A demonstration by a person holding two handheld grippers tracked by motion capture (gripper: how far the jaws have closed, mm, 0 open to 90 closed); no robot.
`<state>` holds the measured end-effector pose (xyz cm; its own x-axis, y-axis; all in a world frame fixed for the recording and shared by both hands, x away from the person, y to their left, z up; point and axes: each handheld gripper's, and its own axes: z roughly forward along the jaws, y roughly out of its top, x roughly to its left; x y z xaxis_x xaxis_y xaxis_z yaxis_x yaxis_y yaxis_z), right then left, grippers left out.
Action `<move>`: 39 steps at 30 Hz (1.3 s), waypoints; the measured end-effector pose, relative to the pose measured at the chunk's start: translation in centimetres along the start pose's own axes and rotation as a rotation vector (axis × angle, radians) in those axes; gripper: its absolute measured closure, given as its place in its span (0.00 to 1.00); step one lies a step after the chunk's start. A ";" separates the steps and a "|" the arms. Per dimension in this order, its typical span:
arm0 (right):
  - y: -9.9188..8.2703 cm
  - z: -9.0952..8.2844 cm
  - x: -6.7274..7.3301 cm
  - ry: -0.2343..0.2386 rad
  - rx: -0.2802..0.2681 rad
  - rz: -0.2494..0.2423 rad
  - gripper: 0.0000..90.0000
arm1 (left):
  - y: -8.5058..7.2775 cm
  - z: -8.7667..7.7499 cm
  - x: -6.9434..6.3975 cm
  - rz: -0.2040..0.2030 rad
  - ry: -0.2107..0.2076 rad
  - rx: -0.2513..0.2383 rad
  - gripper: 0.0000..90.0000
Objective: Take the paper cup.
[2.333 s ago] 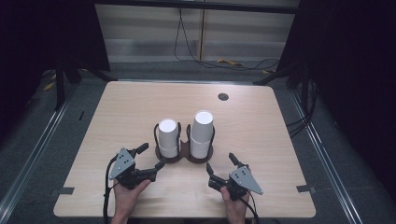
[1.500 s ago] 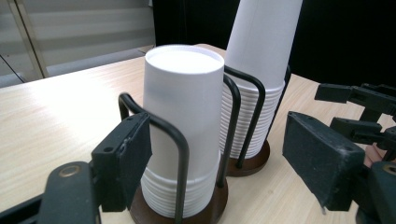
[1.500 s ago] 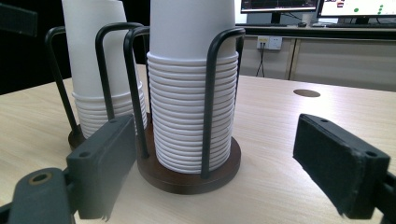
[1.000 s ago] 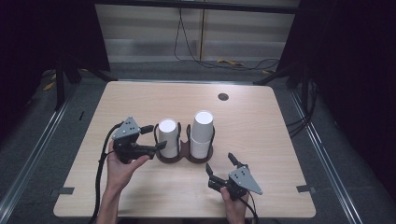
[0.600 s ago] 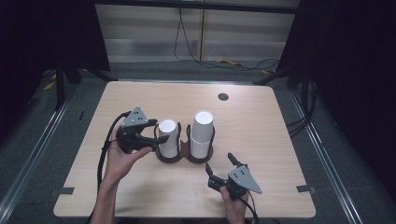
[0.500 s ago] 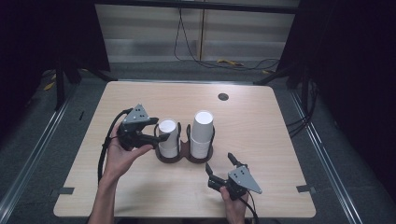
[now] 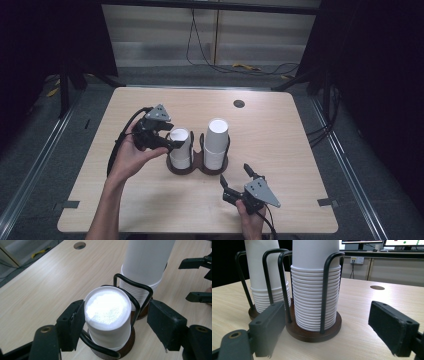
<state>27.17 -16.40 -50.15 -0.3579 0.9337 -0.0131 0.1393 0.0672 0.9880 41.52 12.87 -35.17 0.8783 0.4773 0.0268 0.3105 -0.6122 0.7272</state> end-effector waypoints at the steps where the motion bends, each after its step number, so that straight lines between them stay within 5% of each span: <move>1: 0.0 0.0 0.0 0.000 0.000 -0.001 0.16 | 0.2 0.0 0.2 0.006 0.000 0.008 0.34; 19: 0.0 0.1 0.0 0.004 0.004 -0.002 0.16 | 1.3 1.4 1.7 0.019 -0.046 0.120 0.34; 39: 0.0 0.1 -0.1 0.003 0.001 0.001 0.16 | 1.3 4.0 1.9 0.024 -0.082 0.214 0.33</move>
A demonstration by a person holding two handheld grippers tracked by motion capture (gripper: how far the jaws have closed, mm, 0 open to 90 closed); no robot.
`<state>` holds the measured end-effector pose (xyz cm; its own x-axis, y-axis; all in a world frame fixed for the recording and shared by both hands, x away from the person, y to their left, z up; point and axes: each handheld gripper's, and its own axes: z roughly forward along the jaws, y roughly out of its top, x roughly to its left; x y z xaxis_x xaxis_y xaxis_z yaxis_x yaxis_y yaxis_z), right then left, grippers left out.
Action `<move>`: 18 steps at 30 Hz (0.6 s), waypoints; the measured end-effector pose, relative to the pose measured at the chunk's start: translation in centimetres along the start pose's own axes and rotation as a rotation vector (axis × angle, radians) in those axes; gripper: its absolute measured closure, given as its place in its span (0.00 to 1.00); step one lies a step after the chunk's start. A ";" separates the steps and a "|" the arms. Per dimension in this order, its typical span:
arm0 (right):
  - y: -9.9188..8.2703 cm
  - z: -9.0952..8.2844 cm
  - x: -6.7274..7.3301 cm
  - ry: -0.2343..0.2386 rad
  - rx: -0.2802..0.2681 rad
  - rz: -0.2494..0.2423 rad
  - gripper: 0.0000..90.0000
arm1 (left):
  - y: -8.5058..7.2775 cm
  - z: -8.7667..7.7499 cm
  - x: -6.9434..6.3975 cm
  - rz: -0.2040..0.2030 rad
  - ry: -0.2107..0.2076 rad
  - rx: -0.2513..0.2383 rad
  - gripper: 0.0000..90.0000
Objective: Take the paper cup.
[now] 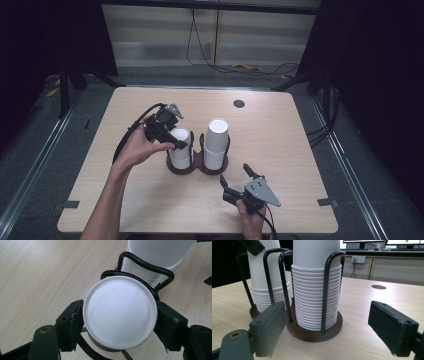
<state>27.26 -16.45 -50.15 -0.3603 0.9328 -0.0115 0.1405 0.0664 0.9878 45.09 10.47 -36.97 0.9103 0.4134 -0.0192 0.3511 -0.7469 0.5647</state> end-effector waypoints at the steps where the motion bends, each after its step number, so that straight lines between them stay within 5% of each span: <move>1: 0.0 0.0 0.0 0.001 0.001 0.001 0.16 | 0.0 0.0 0.1 0.017 -0.002 0.019 0.33; 18: 0.0 0.0 0.0 0.000 0.001 -0.002 0.16 | -0.1 1.2 0.1 -0.004 -0.006 0.046 0.33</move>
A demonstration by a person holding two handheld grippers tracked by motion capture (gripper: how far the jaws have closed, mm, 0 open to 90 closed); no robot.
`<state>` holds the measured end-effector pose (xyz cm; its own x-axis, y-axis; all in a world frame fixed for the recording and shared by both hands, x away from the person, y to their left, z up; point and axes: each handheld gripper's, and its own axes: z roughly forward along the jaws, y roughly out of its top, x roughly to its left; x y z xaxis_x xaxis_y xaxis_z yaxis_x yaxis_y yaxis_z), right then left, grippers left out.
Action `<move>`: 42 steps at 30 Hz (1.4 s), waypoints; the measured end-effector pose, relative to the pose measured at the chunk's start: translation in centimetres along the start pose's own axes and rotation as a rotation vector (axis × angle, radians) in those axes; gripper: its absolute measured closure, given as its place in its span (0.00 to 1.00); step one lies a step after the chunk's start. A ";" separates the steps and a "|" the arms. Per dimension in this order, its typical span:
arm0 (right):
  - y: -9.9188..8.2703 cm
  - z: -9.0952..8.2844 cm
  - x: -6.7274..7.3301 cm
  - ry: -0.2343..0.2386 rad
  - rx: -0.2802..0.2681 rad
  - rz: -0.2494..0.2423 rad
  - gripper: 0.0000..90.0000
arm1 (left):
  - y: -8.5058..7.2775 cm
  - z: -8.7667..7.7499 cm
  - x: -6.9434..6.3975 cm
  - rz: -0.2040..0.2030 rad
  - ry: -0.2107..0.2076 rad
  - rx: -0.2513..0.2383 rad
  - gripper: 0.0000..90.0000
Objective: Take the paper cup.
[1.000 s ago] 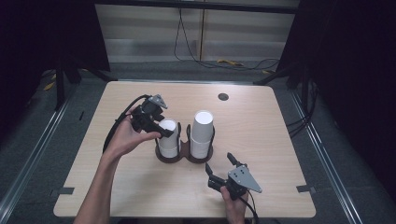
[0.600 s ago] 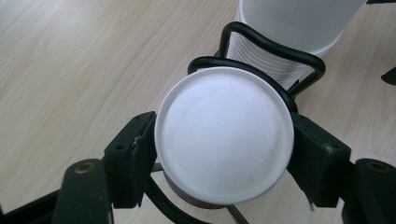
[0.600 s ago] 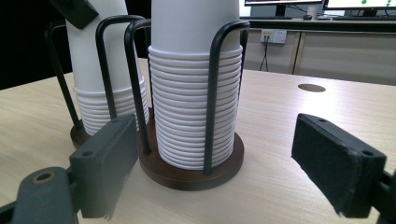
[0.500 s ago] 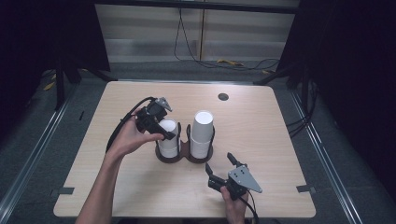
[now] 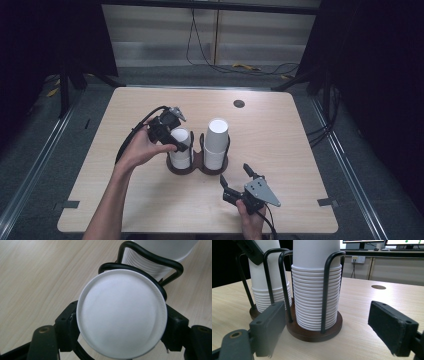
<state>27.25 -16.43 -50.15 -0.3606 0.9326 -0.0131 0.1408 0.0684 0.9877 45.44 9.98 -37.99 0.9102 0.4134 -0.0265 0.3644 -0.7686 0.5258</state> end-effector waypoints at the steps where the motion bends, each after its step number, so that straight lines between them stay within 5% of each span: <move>1: 0.0 0.0 0.0 -0.001 -0.001 -0.001 0.16 | 0.0 0.0 -0.1 -0.009 0.004 -0.008 0.33; 42: 0.0 0.1 -0.1 0.006 0.011 0.011 0.16 | -0.2 -3.5 -0.1 -0.047 0.009 -0.127 0.36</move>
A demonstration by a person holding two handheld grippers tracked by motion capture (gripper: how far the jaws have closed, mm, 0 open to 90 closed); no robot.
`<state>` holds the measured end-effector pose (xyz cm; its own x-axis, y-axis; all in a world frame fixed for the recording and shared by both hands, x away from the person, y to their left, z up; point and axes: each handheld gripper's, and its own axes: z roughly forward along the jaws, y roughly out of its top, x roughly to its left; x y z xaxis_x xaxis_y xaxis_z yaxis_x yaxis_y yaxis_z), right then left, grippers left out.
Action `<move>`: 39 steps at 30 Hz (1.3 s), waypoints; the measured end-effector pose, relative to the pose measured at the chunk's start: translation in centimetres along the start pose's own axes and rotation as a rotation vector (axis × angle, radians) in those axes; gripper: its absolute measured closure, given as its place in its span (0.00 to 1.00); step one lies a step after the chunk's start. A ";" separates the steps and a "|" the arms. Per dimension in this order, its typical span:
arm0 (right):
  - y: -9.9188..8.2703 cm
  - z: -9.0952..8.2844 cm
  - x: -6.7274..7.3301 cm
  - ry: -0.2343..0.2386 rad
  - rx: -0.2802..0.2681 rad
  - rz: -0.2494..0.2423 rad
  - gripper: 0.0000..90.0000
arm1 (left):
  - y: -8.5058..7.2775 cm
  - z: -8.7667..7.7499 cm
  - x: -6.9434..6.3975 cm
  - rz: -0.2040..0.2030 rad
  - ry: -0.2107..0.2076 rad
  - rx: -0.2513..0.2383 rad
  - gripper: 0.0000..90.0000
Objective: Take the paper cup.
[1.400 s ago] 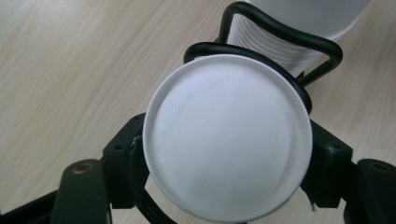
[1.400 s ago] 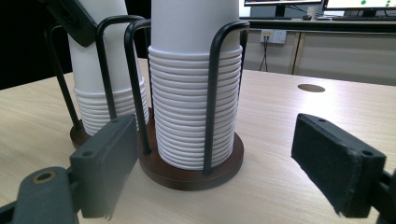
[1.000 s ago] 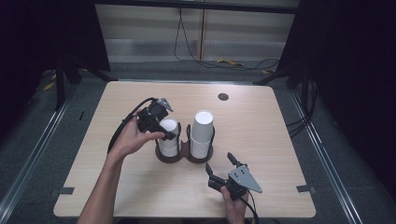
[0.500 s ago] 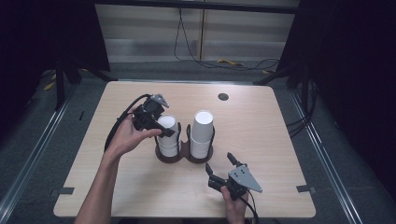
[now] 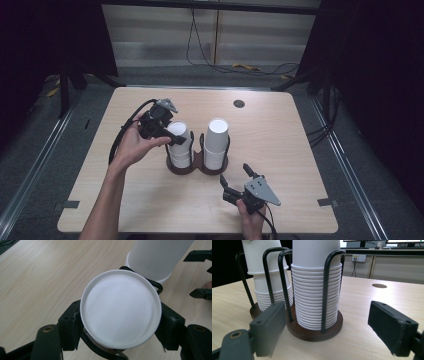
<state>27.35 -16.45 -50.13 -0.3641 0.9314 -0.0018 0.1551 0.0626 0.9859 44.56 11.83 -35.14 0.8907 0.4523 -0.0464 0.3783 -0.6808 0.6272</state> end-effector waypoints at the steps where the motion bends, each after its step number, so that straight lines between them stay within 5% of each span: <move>1: 0.0 0.0 0.0 0.000 0.000 0.000 0.16 | 0.0 0.0 -0.1 -0.007 -0.001 -0.008 0.36; 39: 0.0 0.0 0.0 0.004 -0.004 -0.002 0.16 | 0.2 -3.8 -0.5 -0.007 0.028 -0.128 0.36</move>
<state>27.33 -16.51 -50.13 -0.3677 0.9299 -0.0028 0.1513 0.0628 0.9865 43.23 13.65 -31.98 0.8801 0.4738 -0.0304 0.3475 -0.5992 0.7213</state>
